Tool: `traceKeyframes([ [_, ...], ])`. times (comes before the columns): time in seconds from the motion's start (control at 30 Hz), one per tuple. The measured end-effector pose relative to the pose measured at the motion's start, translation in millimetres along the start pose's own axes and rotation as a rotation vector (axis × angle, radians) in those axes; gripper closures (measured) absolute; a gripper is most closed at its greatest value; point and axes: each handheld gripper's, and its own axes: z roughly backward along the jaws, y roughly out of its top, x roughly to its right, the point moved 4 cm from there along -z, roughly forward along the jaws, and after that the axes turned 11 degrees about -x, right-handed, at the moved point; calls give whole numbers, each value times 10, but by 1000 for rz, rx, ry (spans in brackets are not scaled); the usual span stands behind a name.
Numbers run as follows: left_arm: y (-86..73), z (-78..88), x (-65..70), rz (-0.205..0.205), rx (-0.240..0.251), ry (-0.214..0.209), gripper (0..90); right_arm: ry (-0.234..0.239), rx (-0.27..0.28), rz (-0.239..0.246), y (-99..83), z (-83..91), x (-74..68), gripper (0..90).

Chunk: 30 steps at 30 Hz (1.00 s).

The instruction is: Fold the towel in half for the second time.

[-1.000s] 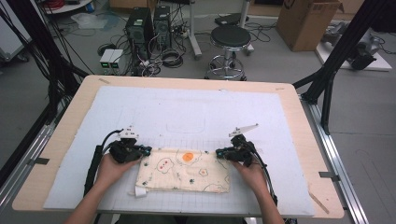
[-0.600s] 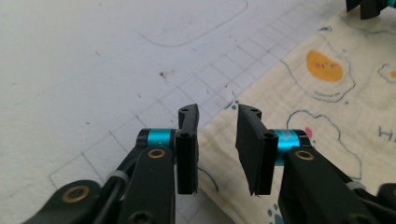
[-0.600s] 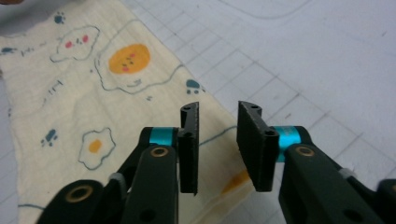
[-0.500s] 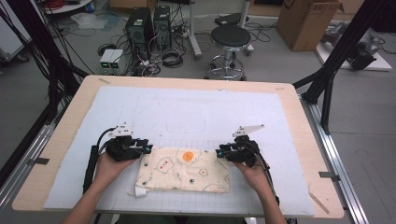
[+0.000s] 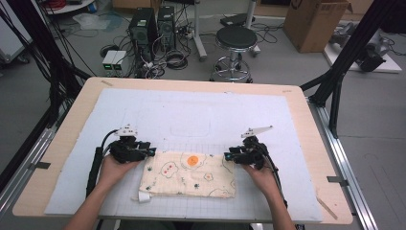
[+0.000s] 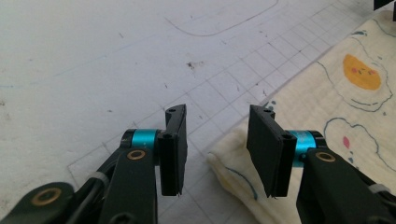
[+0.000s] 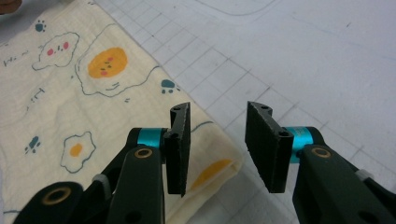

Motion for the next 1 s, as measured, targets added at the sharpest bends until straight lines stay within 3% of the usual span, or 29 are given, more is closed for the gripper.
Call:
traceKeyframes([
  [0.33,-32,-49,27,-15,-40,-32,710,-13,-58,-5,-35,-57,21,658],
  [0.5,-39,-52,75,-47,-58,-39,821,4,-78,-5,-50,-58,1,770],
  [0.57,-36,-44,78,-50,-63,-33,834,15,-87,-4,-55,-57,1,830],
  [0.7,-15,-18,62,-52,-48,-5,845,42,-81,-12,-41,-50,-4,852],
  [1.0,75,16,16,-24,-13,4,848,26,-74,-5,77,-19,45,854],
])
